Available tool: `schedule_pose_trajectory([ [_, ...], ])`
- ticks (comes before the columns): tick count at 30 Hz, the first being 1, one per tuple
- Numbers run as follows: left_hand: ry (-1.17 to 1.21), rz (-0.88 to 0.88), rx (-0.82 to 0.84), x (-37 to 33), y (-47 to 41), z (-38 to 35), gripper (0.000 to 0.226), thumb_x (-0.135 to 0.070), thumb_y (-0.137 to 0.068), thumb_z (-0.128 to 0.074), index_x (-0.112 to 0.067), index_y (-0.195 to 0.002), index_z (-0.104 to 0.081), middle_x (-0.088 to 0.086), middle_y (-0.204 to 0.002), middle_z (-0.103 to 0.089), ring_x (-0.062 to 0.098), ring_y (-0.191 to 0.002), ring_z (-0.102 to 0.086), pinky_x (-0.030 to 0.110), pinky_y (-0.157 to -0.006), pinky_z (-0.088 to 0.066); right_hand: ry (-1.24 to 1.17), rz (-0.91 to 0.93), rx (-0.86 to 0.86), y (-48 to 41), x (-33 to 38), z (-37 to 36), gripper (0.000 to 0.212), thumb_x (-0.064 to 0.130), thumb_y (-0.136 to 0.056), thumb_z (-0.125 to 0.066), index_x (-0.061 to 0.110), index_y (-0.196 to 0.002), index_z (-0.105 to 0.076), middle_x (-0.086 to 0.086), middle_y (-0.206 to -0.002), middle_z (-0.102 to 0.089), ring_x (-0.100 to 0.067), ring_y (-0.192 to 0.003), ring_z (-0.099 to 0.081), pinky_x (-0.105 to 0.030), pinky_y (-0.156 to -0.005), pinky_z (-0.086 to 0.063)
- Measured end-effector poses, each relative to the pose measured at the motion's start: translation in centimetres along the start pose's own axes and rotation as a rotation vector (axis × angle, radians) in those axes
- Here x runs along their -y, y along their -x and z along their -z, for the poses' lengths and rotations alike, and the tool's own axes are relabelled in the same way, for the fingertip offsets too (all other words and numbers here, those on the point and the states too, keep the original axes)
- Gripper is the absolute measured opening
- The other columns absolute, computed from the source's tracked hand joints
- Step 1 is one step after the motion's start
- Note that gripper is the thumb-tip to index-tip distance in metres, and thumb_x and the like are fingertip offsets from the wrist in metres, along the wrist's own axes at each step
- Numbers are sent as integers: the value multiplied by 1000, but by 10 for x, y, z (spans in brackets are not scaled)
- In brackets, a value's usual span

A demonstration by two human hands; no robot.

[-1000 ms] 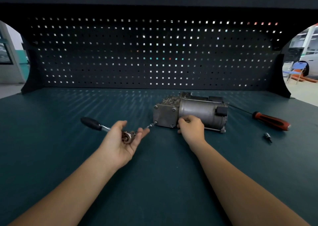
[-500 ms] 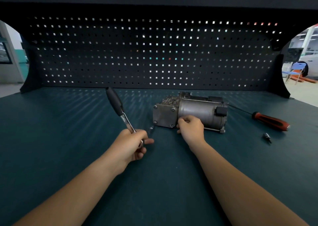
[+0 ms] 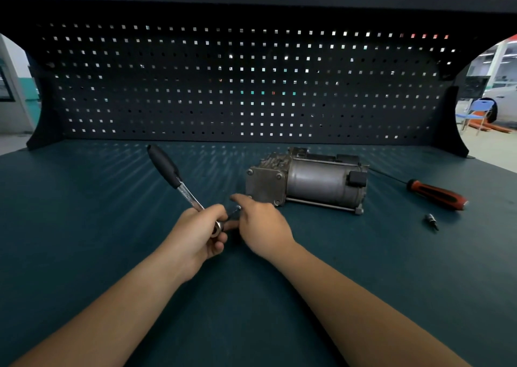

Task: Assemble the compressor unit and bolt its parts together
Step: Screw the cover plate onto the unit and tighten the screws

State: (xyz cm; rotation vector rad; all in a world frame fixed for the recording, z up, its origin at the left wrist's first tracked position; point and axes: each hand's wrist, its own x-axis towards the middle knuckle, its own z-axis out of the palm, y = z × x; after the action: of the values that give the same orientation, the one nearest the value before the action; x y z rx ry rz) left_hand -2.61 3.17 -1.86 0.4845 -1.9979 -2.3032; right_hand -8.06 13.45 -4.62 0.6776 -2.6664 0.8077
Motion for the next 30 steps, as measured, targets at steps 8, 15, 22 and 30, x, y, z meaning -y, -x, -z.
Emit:
schedule_pose_trajectory([
  [8, -62, -38, -41, 0, -5, 5, 14, -3, -80, -44, -7, -81, -57, 5, -58, -51, 6, -30, -34, 14, -32, -27, -12, 83, 256, 11, 7, -3, 65, 4, -86, -39, 17, -146, -18, -17, -132, -50, -35, -118, -46, -36, -94, -36],
  [15, -64, 2, -3, -2, -4, 8, 15, -3, -77, -42, -10, -80, -55, 1, -51, -57, 7, -30, -31, 14, -31, -25, -171, 25, 179, 12, 8, -4, 48, 4, -83, -41, 13, -130, -37, -15, -114, -60, -34, -102, -55, -34, -76, -45],
  [22, -46, 23, 14, -1, -5, 7, 15, -5, -78, -41, -11, -81, -55, 1, -51, -58, 7, -30, -31, 12, -33, -25, -201, 4, 129, 11, 7, -4, 48, 5, -82, -43, 13, -130, -39, -14, -111, -62, -32, -101, -55, -31, -73, -43],
  [30, 35, 41, -3, 0, -6, 8, 17, -4, -80, -40, -11, -83, -55, 2, -52, -62, 6, -30, -32, 12, -33, -27, -191, 5, 142, 10, 7, -5, 53, 6, -83, -43, 14, -135, -34, -13, -113, -62, -32, -103, -55, -30, -74, -43],
])
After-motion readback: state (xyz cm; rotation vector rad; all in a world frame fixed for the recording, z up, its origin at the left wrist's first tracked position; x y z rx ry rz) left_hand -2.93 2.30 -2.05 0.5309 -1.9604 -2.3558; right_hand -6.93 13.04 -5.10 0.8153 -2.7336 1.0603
